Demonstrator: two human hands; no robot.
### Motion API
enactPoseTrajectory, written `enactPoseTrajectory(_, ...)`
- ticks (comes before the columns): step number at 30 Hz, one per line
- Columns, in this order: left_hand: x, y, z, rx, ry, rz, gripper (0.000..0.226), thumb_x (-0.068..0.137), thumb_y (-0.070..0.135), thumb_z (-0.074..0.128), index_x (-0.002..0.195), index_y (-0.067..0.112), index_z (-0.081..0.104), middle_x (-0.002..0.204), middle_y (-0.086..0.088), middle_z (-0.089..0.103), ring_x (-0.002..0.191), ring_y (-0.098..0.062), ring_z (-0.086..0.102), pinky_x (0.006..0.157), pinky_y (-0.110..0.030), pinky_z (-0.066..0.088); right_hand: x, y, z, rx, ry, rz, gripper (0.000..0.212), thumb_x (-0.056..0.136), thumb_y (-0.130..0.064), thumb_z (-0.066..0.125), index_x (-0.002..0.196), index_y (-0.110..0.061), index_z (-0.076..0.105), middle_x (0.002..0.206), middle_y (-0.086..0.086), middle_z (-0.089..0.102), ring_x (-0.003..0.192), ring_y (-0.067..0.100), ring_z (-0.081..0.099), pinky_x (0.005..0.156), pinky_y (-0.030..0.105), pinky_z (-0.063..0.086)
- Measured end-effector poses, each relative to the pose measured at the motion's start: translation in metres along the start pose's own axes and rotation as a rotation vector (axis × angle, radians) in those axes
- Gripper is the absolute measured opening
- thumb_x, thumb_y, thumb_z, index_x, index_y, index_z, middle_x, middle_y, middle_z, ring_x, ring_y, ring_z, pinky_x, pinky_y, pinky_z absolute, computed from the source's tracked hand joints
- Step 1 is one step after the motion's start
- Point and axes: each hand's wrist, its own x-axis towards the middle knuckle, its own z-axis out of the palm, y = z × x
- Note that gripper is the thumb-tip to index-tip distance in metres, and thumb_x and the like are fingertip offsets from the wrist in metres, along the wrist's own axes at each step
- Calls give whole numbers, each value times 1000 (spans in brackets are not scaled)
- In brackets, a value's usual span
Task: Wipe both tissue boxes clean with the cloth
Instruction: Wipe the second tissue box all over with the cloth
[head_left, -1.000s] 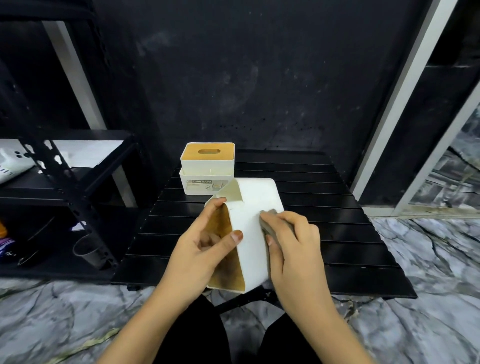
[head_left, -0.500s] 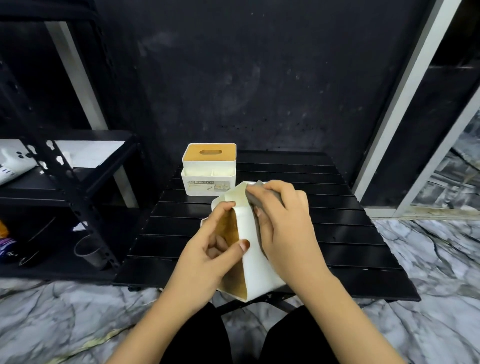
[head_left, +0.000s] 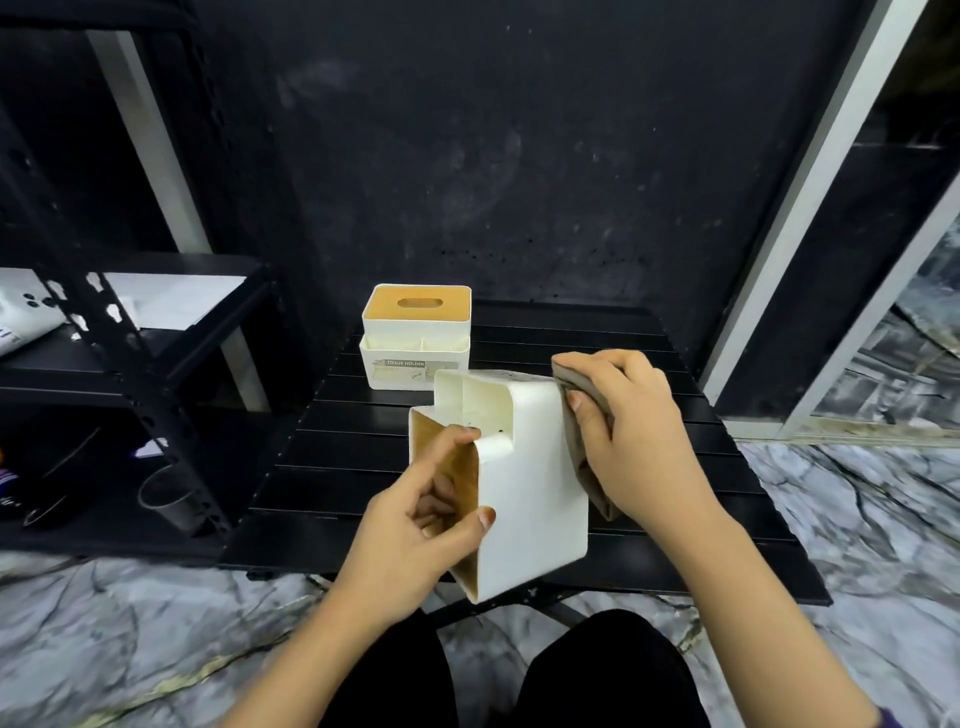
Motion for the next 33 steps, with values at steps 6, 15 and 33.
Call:
enactPoseTrajectory(6, 0, -17, -20, 51, -55, -2, 53, 68, 39, 65, 114, 59, 48, 97, 4, 66, 97, -18, 64, 91, -29, 48, -11, 5, -1, 149, -88, 20, 37, 89, -11, 53, 119, -32, 55, 113, -9, 52, 110, 15, 48, 96, 29, 39)
enactPoseTrajectory(15, -4, -40, -41, -38, -88, -109, 53, 83, -2, 66, 107, 45, 58, 118, 11, 64, 116, -11, 58, 102, -28, 45, -31, -1, 21, 108, -187, -53, 36, 86, -5, 56, 116, -24, 59, 116, -14, 49, 106, 13, 44, 87, -1, 25)
enactPoseTrajectory(33, 26, -35, -20, 128, 540, -8, 48, 77, 5, 73, 94, 47, 60, 107, 8, 65, 101, -5, 61, 94, -23, 47, -6, -13, 28, -4, -223, -133, 34, 85, -15, 46, 115, -20, 61, 116, -4, 54, 93, 23, 44, 81, 41, 45)
